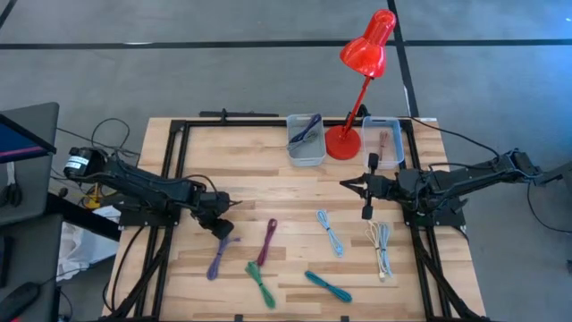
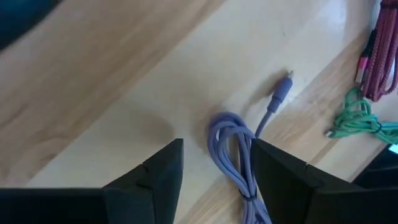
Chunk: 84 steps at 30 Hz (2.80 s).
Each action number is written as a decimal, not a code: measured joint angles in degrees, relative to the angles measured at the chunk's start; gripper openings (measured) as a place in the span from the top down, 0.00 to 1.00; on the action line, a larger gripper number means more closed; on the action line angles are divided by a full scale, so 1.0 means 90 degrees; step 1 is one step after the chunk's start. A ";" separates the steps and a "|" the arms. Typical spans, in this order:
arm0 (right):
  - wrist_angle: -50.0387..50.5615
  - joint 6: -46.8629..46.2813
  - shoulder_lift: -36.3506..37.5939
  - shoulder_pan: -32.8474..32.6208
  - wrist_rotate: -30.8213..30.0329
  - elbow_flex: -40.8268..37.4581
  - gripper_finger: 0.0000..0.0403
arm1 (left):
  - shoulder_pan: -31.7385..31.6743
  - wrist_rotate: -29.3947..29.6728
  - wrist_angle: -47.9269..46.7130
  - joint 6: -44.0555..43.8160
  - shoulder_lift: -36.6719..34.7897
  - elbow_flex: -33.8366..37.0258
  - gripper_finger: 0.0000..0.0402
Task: Pick & Place USB Port
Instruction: Put the purple charger cable into the transparent bin
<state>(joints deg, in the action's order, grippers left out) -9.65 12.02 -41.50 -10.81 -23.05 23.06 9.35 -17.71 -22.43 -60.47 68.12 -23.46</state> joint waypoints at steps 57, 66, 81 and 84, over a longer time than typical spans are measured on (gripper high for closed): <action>-0.0017 0.0009 0.0002 0.0000 0.0000 -0.0001 1.00 | -0.0471 0.1980 0.1690 0.2643 -0.0427 -0.0714 0.98; -0.0094 -0.0142 -0.0063 0.0089 0.0007 0.0001 1.00 | -0.0959 0.2376 0.2529 0.4947 -0.0466 -0.1610 0.98; -0.1660 -0.0290 -0.1048 0.0939 -0.0082 0.0001 0.74 | -0.2322 0.1243 0.4986 0.6856 -0.0296 -0.1688 0.98; -0.1825 -0.0285 -0.1298 0.1150 0.0067 0.0001 0.67 | -0.2693 0.1198 0.5114 0.6852 -0.0071 -0.1688 0.98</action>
<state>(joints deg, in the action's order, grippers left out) -26.08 9.45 -53.18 -0.46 -22.44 23.07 -14.88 -6.93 23.59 1.19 67.48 -38.65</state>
